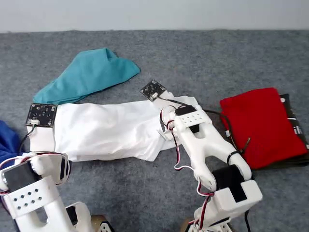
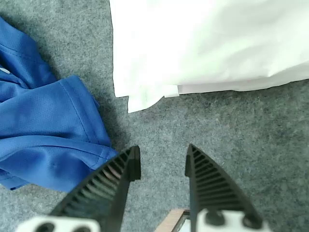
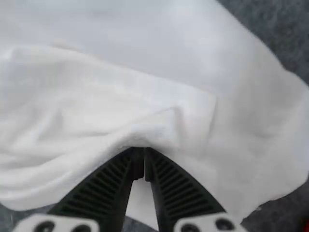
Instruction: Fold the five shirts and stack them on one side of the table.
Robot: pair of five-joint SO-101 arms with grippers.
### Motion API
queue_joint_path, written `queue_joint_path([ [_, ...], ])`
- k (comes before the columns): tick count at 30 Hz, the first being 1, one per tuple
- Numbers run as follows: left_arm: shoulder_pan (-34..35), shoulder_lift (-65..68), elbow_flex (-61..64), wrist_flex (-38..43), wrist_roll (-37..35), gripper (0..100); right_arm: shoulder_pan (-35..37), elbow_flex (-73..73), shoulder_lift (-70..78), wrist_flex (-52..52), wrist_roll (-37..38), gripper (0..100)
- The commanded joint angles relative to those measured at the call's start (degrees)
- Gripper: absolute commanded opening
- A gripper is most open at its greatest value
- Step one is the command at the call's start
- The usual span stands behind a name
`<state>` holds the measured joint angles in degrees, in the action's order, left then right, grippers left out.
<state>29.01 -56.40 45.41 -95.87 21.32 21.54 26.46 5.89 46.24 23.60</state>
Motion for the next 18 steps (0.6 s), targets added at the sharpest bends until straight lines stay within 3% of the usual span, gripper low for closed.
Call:
queue_joint_path([
  [1, -0.4, -0.6, -0.2, 0.8, 0.5, 16, 0.0, -7.6, 1.1, 0.3, -2.0, 1.9],
  [7, -0.4, -0.6, -0.2, 0.8, 0.5, 16, 0.0, -18.2, 8.6, 3.6, -4.2, 2.1],
  [11, -0.4, -0.6, -0.2, 0.8, 0.5, 16, -1.5, -27.7, 15.3, 8.4, -8.8, 8.5],
  [18, -0.4, -0.6, -0.2, 0.8, 0.5, 16, -3.4, -44.2, 17.5, 31.3, -6.6, 10.1],
])
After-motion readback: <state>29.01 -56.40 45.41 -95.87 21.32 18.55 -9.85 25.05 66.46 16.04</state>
